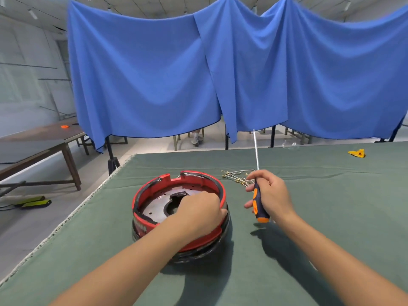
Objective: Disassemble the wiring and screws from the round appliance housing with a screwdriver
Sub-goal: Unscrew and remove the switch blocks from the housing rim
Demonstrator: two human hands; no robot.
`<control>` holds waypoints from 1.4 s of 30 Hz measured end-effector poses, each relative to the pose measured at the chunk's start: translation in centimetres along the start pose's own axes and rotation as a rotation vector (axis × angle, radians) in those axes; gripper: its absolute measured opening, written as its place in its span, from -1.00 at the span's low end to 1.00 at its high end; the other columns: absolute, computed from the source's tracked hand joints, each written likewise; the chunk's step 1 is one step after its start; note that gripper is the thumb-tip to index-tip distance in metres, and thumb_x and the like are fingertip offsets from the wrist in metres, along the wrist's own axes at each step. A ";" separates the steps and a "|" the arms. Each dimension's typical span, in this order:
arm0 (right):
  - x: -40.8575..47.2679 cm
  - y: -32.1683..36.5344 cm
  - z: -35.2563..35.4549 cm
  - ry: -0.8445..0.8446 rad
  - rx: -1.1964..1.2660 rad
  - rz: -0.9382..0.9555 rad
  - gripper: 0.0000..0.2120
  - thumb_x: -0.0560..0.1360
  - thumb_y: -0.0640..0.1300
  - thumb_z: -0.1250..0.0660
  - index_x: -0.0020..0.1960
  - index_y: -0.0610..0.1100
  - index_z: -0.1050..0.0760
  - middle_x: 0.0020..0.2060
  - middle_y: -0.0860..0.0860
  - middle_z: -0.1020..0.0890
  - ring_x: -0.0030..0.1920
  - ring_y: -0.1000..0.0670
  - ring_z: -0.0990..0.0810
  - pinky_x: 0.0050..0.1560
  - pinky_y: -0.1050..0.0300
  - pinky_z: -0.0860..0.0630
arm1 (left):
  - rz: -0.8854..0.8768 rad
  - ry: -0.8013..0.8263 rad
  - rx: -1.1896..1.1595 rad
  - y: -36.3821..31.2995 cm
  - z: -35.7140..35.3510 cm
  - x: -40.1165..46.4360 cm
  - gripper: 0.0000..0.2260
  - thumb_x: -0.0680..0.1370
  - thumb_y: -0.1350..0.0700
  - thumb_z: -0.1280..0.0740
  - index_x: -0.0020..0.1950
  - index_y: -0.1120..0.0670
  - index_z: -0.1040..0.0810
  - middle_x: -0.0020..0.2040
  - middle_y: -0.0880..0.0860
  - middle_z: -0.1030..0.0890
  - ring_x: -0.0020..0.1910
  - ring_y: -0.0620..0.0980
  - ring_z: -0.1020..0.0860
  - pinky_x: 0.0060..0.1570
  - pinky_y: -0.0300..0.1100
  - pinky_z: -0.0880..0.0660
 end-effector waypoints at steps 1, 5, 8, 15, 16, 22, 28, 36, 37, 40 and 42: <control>0.0 0.3 0.4 -0.025 0.042 -0.009 -0.70 0.57 -0.29 -0.08 -0.15 -0.10 -0.55 -0.24 -0.19 -0.56 -0.45 -0.27 -0.61 -0.52 0.16 -0.46 | -0.004 -0.035 0.008 0.1 0.1 0.4 -0.73 0.58 -0.09 -0.15 -0.19 0.07 -0.37 -0.06 0.13 -0.58 -0.13 0.18 -0.50 -0.22 -0.11 -0.29; 0.4 1.5 0.6 -0.008 0.110 -0.023 -0.70 0.58 -0.24 -0.06 0.00 -0.11 -0.58 -0.20 -0.18 -0.61 -0.36 -0.10 -0.64 -0.36 0.01 -0.59 | -0.018 -0.091 0.015 1.3 0.0 2.0 -0.65 0.57 -0.14 -0.14 -0.25 0.09 -0.33 -0.17 0.11 -0.54 -0.20 0.16 -0.46 -0.25 -0.10 -0.27; 0.5 2.2 -0.1 0.089 -0.068 0.019 -0.71 0.55 -0.33 -0.08 0.09 -0.06 -0.50 -0.14 -0.09 -0.68 -0.21 -0.05 -0.69 -0.20 -0.02 -0.58 | -0.045 -0.144 -0.040 2.2 0.3 2.6 -0.57 0.58 -0.18 -0.11 -0.37 0.06 -0.28 -0.38 0.00 -0.39 -0.28 0.13 -0.43 -0.32 -0.09 -0.25; 0.3 5.0 0.3 -0.131 -0.562 0.311 -0.80 0.39 0.13 -0.36 -0.32 0.06 -0.47 -0.58 0.13 -0.57 -0.35 0.24 -0.57 -0.33 0.15 -0.42 | 0.057 -0.617 -0.097 4.6 2.5 -0.6 -0.71 0.61 0.04 -0.17 -0.32 0.04 -0.37 -0.32 0.05 -0.59 -0.32 0.09 -0.54 -0.41 -0.16 -0.25; 0.4 5.2 0.2 -0.154 -0.562 0.292 -0.68 0.35 0.24 -0.29 -0.38 0.02 -0.46 -0.61 0.11 -0.55 -0.37 0.24 -0.55 -0.34 0.16 -0.40 | 0.093 -0.623 -0.111 5.2 2.1 -1.2 -0.70 0.60 0.04 -0.17 -0.32 0.06 -0.42 -0.33 0.03 -0.59 -0.33 0.07 -0.54 -0.43 -0.17 -0.26; 0.4 8.7 -0.3 -0.293 -0.410 0.306 -0.50 0.34 0.22 -0.24 -0.31 -0.26 -0.53 -0.56 -0.13 -0.54 -0.35 -0.16 -0.56 -0.23 -0.06 -0.54 | 0.118 -0.637 -0.180 6.8 1.3 -1.5 -0.71 0.59 0.04 -0.21 -0.30 0.08 -0.52 -0.37 0.01 -0.58 -0.39 0.07 -0.54 -0.46 -0.17 -0.30; -1.6 15.0 -1.6 -0.312 -0.335 0.597 -0.55 0.31 0.03 -0.24 -0.37 -0.40 -0.41 -0.46 -0.31 -0.48 -0.37 -0.28 -0.43 -0.36 -0.08 -0.41 | -0.008 -0.814 -0.228 8.2 1.7 -1.5 -0.69 0.55 0.04 -0.25 -0.35 0.11 -0.57 -0.47 0.00 -0.55 -0.50 0.04 -0.51 -0.58 -0.15 -0.37; -2.9 17.4 -4.2 -0.205 -0.157 0.627 -0.76 0.25 -0.11 -0.24 -0.47 -0.25 -0.30 -0.56 -0.15 -0.42 -0.49 -0.03 -0.35 -0.47 0.04 -0.36 | -0.011 -0.938 -0.313 8.3 1.1 -3.1 -0.72 0.55 0.11 -0.14 -0.21 0.14 -0.59 -0.30 0.02 -0.59 -0.29 0.06 -0.54 -0.25 -0.12 -0.37; -3.0 17.5 -4.7 -0.190 -0.159 0.625 -0.78 0.25 -0.12 -0.24 -0.45 -0.23 -0.29 -0.57 -0.14 -0.40 -0.50 0.01 -0.34 -0.48 0.04 -0.36 | -0.009 -0.924 -0.373 8.5 1.0 -3.3 -0.73 0.53 0.12 -0.12 -0.17 0.15 -0.59 -0.27 0.02 -0.60 -0.24 0.06 -0.54 -0.18 -0.10 -0.36; -3.3 17.6 -5.6 -0.172 -0.172 0.639 -0.77 0.25 -0.13 -0.24 -0.39 -0.27 -0.29 -0.55 -0.17 -0.42 -0.50 -0.12 -0.34 -0.46 -0.06 -0.44 | 0.001 -0.886 -0.453 8.5 0.8 -3.5 -0.73 0.45 0.11 -0.10 -0.17 0.12 -0.59 -0.24 -0.02 -0.59 -0.18 0.04 -0.52 -0.10 -0.09 -0.33; -3.5 17.6 -5.8 -0.185 -0.194 0.668 -0.74 0.26 -0.13 -0.25 -0.44 -0.29 -0.27 -0.54 -0.17 -0.44 -0.46 -0.22 -0.41 -0.48 -0.07 -0.45 | -0.017 -0.858 -0.410 8.0 0.8 -3.6 -0.74 0.43 0.10 -0.12 -0.18 0.10 -0.60 -0.23 -0.04 -0.60 -0.17 0.02 -0.53 -0.08 -0.13 -0.31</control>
Point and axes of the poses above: each hand's wrist, its own x-axis towards the middle knuckle, its own z-axis out of the back of the hand, y = z × x, the point moved 8 cm from there along x, towards the middle knuckle
